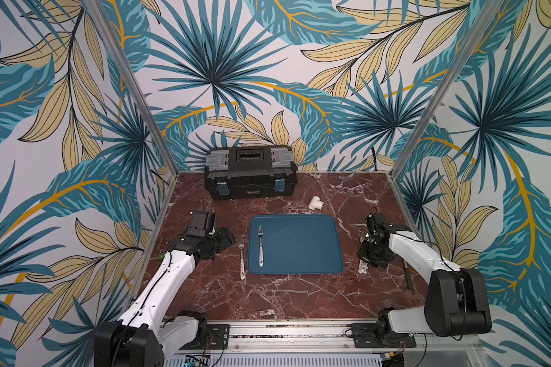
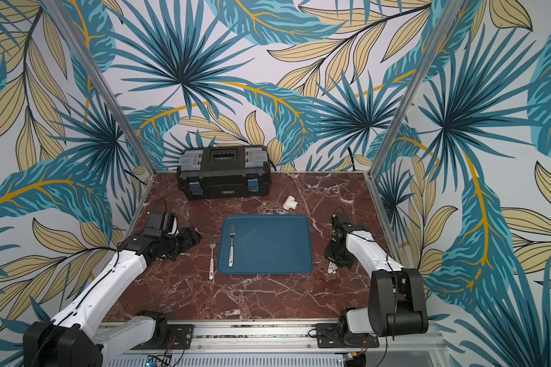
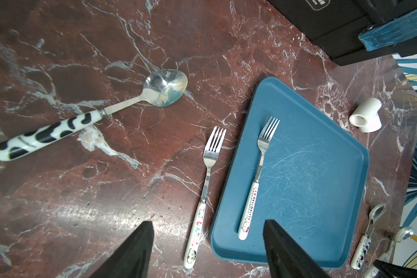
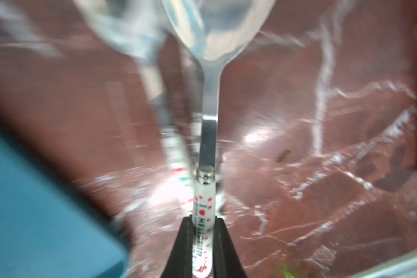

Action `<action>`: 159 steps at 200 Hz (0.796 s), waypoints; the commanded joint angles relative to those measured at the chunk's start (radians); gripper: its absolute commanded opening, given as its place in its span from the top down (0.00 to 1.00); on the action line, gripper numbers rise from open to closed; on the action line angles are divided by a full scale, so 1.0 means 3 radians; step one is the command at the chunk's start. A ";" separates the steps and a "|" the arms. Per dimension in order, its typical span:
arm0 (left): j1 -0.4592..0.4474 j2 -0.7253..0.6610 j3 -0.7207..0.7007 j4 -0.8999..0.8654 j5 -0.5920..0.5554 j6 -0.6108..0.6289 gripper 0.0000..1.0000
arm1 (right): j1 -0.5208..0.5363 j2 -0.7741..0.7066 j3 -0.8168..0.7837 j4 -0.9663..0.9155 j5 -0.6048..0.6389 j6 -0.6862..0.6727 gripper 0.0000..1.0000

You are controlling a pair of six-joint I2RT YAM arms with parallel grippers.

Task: Set the spoon and fork side by side
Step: Pick up the spoon from the center of the board, then place the spoon on the tray.

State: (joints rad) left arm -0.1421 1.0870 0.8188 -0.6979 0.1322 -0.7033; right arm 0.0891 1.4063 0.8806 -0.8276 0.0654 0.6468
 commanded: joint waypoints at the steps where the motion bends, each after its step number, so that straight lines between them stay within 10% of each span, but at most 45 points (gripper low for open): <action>1: 0.0027 -0.0094 0.0165 -0.0162 -0.0077 -0.0013 0.23 | 0.0433 0.0018 0.0185 0.0093 -0.0047 -0.0076 0.94; 66: 0.0017 -0.0204 0.0047 -0.0237 -0.0037 -0.0097 0.23 | 0.1756 0.1403 0.1525 0.0223 -0.0417 -0.0181 0.94; 159: 0.0007 -0.0314 0.0165 -0.0481 -0.0059 -0.0089 0.23 | 0.2181 0.2261 0.2393 0.0161 -0.0788 0.0222 0.93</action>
State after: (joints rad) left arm -0.1425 1.0077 0.8219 -0.8223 0.1184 -0.7296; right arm 0.7074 2.0548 1.5654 -0.7441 -0.1207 0.6567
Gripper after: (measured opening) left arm 0.768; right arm 0.141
